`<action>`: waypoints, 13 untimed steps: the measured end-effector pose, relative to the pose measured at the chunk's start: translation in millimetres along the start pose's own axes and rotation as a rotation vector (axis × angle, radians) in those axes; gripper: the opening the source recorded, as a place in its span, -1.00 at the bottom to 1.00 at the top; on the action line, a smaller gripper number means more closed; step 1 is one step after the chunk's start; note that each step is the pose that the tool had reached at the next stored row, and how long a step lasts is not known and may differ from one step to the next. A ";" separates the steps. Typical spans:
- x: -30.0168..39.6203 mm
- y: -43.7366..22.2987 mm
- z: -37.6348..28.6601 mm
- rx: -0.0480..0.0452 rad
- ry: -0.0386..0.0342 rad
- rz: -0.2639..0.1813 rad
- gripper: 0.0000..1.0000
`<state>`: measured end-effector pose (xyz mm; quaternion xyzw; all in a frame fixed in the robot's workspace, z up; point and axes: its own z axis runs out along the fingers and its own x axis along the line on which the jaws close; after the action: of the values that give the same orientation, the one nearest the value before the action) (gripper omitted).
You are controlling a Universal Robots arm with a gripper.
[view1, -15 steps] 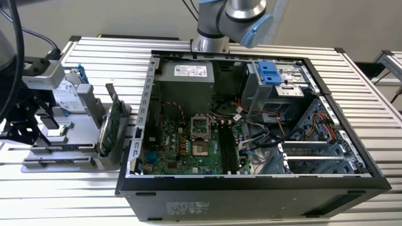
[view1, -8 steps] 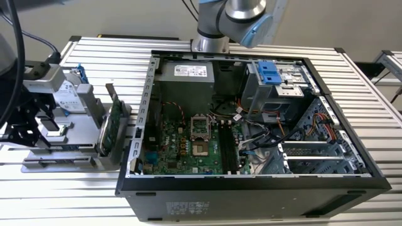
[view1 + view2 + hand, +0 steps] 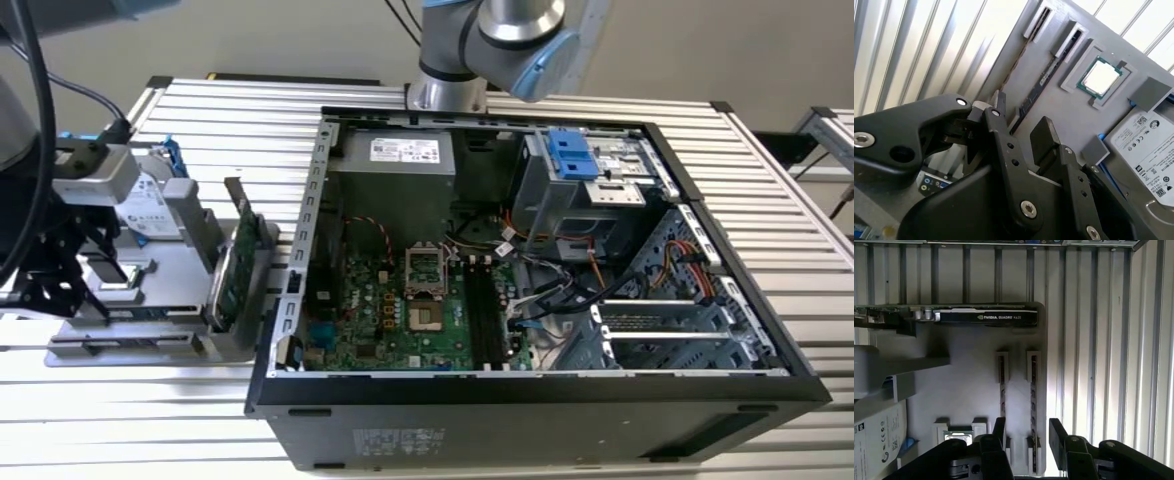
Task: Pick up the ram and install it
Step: 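Pick up the ram and move it above insertion slot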
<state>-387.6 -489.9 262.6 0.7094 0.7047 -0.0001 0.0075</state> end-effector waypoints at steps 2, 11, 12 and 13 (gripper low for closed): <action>-0.9 0.0 1.4 -0.0001 0.0001 0.000 1.00; -6.0 0.0 7.1 0.0000 0.0001 0.000 1.00; -6.6 0.0 7.6 0.0000 0.0000 0.000 1.00; -7.2 -0.1 8.2 0.0000 -0.0001 0.000 1.00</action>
<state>-387.6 -497.2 254.5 0.7094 0.7047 -0.0002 0.0075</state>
